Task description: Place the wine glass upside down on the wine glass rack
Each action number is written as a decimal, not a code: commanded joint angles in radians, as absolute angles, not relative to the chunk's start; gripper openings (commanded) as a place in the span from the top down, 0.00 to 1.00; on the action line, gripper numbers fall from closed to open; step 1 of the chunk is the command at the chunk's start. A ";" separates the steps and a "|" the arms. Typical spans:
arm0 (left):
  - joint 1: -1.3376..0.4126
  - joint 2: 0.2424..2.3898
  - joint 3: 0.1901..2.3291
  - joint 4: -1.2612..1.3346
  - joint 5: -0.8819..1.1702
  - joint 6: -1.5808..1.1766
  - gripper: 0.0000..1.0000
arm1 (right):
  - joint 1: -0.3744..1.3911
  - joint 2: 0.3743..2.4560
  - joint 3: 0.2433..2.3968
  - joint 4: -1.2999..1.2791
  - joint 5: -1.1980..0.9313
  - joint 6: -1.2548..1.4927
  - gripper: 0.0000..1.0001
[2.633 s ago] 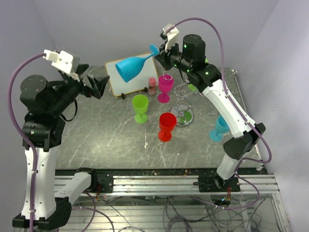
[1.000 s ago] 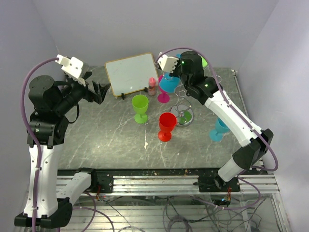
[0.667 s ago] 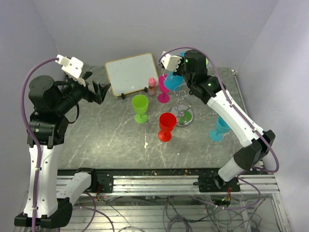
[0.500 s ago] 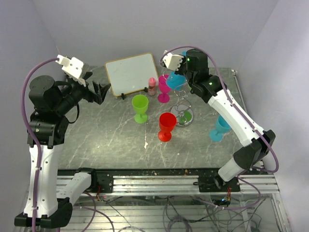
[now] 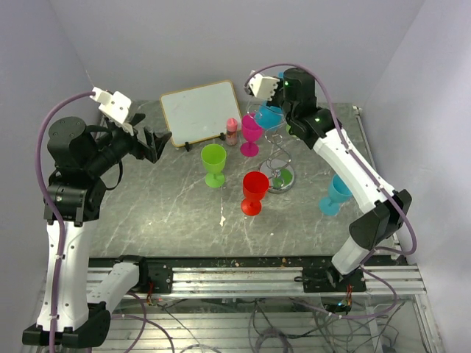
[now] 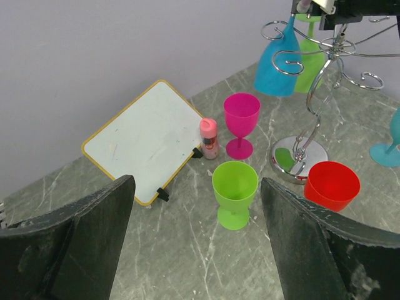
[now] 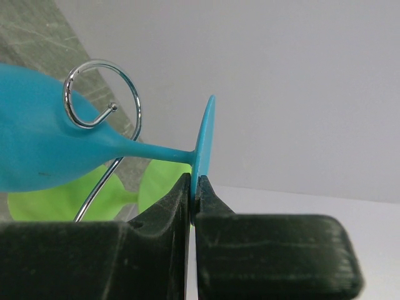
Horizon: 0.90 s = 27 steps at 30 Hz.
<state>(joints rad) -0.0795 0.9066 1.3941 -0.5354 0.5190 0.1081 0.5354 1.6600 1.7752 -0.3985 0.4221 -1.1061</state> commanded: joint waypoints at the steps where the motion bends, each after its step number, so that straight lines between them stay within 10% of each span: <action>1: -0.069 0.896 1.395 -0.519 0.556 0.126 0.08 | 0.527 1.695 1.818 -0.351 0.416 -1.127 1.00; 27: -0.069 0.895 1.390 -0.524 0.563 0.140 0.08 | 0.546 1.678 1.899 -0.512 0.418 -1.204 1.00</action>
<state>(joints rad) -0.0795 0.9016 1.3937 -0.5358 0.5293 0.1242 0.5407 1.7107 1.8595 -0.4706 0.4156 -1.1625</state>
